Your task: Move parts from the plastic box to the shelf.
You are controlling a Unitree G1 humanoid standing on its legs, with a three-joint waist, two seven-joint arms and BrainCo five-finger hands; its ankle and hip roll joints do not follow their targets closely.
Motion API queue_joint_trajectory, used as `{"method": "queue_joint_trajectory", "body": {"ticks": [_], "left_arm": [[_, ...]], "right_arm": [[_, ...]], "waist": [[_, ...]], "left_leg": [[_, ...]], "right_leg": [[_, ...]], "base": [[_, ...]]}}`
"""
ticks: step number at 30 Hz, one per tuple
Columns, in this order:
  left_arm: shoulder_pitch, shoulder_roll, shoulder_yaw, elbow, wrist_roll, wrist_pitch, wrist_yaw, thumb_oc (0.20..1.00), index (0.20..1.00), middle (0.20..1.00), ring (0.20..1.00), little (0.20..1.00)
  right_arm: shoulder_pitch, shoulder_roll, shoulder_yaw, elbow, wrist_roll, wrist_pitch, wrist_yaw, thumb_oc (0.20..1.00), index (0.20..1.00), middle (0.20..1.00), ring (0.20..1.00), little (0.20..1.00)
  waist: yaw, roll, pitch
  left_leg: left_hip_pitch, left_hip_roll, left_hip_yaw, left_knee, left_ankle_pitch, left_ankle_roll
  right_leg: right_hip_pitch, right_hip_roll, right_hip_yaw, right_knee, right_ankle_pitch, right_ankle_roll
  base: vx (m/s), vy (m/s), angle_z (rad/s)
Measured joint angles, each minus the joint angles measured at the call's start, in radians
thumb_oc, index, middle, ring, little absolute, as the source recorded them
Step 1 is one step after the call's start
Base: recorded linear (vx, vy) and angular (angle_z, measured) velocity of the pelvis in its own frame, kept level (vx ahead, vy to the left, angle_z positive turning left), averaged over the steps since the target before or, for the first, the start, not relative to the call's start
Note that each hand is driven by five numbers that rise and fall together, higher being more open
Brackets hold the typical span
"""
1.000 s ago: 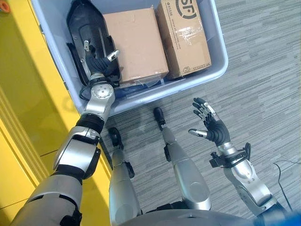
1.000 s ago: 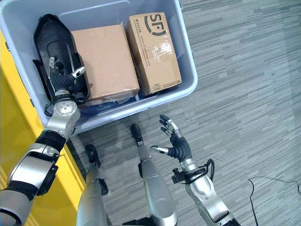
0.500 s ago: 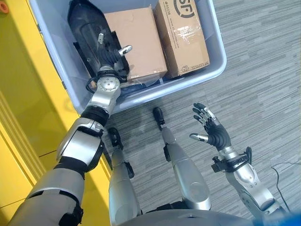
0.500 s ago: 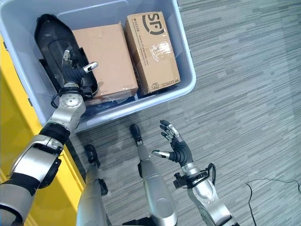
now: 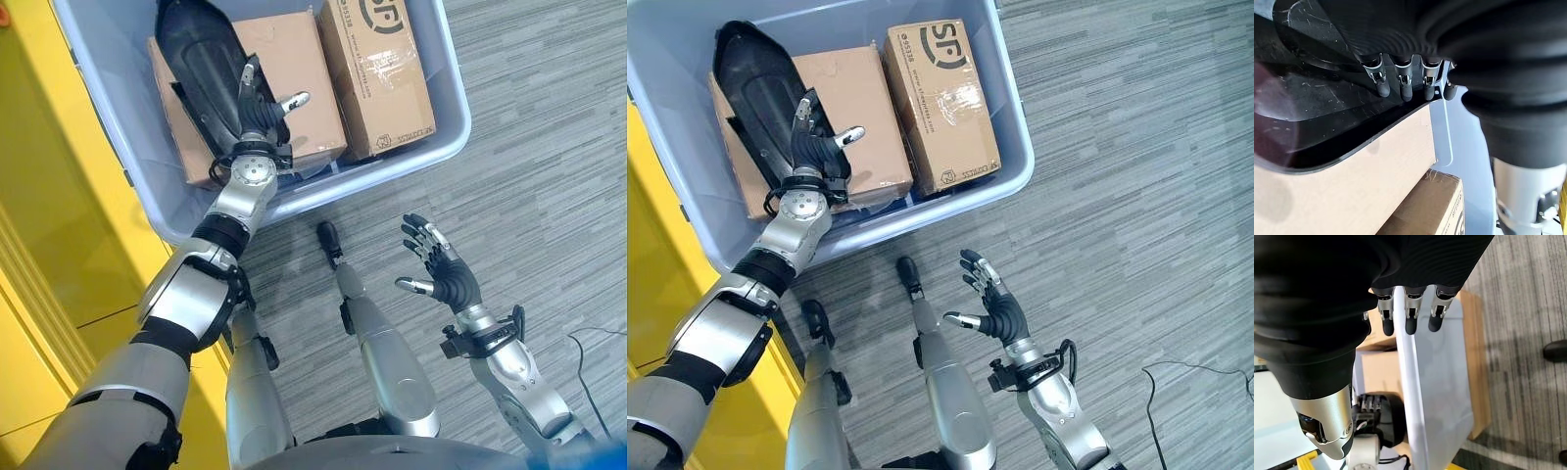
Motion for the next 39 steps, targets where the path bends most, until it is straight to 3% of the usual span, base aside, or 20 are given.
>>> {"method": "queue_joint_trajectory", "body": {"ticks": [5, 9, 12, 15, 19, 23, 27, 39], "left_arm": [[0.003, -0.001, 0.000, -0.037, 0.000, 0.002, 0.001, 1.000, 1.000, 1.000, 1.000, 1.000], [0.034, 0.029, 0.005, -0.197, -0.001, -0.007, 0.006, 1.000, 1.000, 1.000, 1.000, 1.000], [0.204, 0.045, 0.088, -0.506, -0.003, -0.062, 0.044, 1.000, 1.000, 1.000, 1.000, 1.000], [0.432, 0.052, 0.185, -0.692, -0.006, -0.081, 0.062, 1.000, 1.000, 1.000, 1.000, 1.000], [0.532, 0.055, 0.223, -0.569, 0.000, -0.075, 0.078, 1.000, 1.000, 1.000, 1.000, 1.000], [0.517, 0.043, 0.229, -0.490, 0.000, -0.070, 0.078, 1.000, 1.000, 1.000, 1.000, 1.000], [0.491, -0.030, 0.216, -0.410, -0.009, -0.066, 0.060, 1.000, 1.000, 1.000, 1.000, 1.000], [0.451, -0.084, 0.196, -0.491, -0.063, -0.068, 0.060, 1.000, 1.000, 1.000, 1.000, 1.000]], "right_arm": [[0.000, 0.000, 0.000, 0.000, 0.000, 0.000, 0.000, 1.000, 1.000, 1.000, 1.000, 1.000], [-0.001, 0.000, -0.001, 0.000, -0.001, 0.000, -0.002, 1.000, 1.000, 1.000, 1.000, 1.000], [-0.006, 0.000, -0.009, 0.000, -0.002, 0.000, -0.015, 1.000, 1.000, 1.000, 1.000, 1.000], [-0.002, 0.001, -0.037, 0.000, -0.005, 0.000, -0.032, 1.000, 1.000, 1.000, 1.000, 1.000], [-0.010, 0.001, -0.068, 0.008, -0.023, 0.001, -0.040, 1.000, 1.000, 1.000, 1.000, 1.000], [-0.008, 0.001, -0.062, 0.008, -0.042, 0.001, -0.041, 1.000, 1.000, 1.000, 1.000, 1.000], [-0.006, 0.000, -0.061, 0.007, -0.042, 0.003, -0.046, 1.000, 1.000, 1.000, 1.000, 1.000], [-0.007, 0.001, -0.058, 0.006, -0.042, 0.004, -0.057, 1.000, 1.000, 1.000, 1.000, 1.000]], "waist": [[0.004, 0.000, 0.000], [0.013, 0.000, 0.000], [0.053, 0.002, 0.001], [0.086, 0.014, 0.008], [0.122, 0.036, 0.020], [0.101, 0.036, 0.020], [0.085, 0.036, 0.020], [0.085, 0.036, 0.020]], "left_leg": [[0.000, 0.000, 0.000, 0.000, 0.000, 0.000], [0.000, -0.001, -0.002, 0.000, 0.001, 0.000], [0.001, -0.001, -0.006, 0.000, 0.003, 0.000], [0.002, -0.004, -0.017, 0.000, 0.007, 0.000], [0.001, -0.005, -0.031, 0.000, 0.015, 0.001], [-0.002, -0.013, -0.030, 0.000, 0.016, 0.003], [-0.002, -0.014, -0.029, 0.000, 0.017, 0.003], [-0.002, -0.015, -0.030, 0.000, 0.017, 0.003]], "right_leg": [[0.000, 0.000, 0.000, 0.000, 0.000, 0.000], [0.000, -0.001, 0.000, 0.000, 0.000, 0.000], [0.002, -0.001, -0.002, 0.000, 0.001, -0.002], [0.008, -0.004, -0.009, 0.000, 0.001, -0.002], [0.016, -0.007, -0.026, 0.000, 0.000, 0.000], [0.013, -0.015, -0.024, 0.000, -0.001, 0.001], [0.012, -0.013, -0.024, 0.000, 0.001, -0.002], [0.012, -0.014, -0.024, 0.000, 0.003, 0.000]], "base": [[0.00, 0.000, 0.00], [0.00, 0.000, 0.00], [0.00, 0.002, 0.02], [-0.01, 0.004, 0.08], [-0.01, 0.009, 0.11], [0.00, 0.006, 0.01], [0.00, 0.000, 0.00], [0.00, 0.000, 0.00]]}}
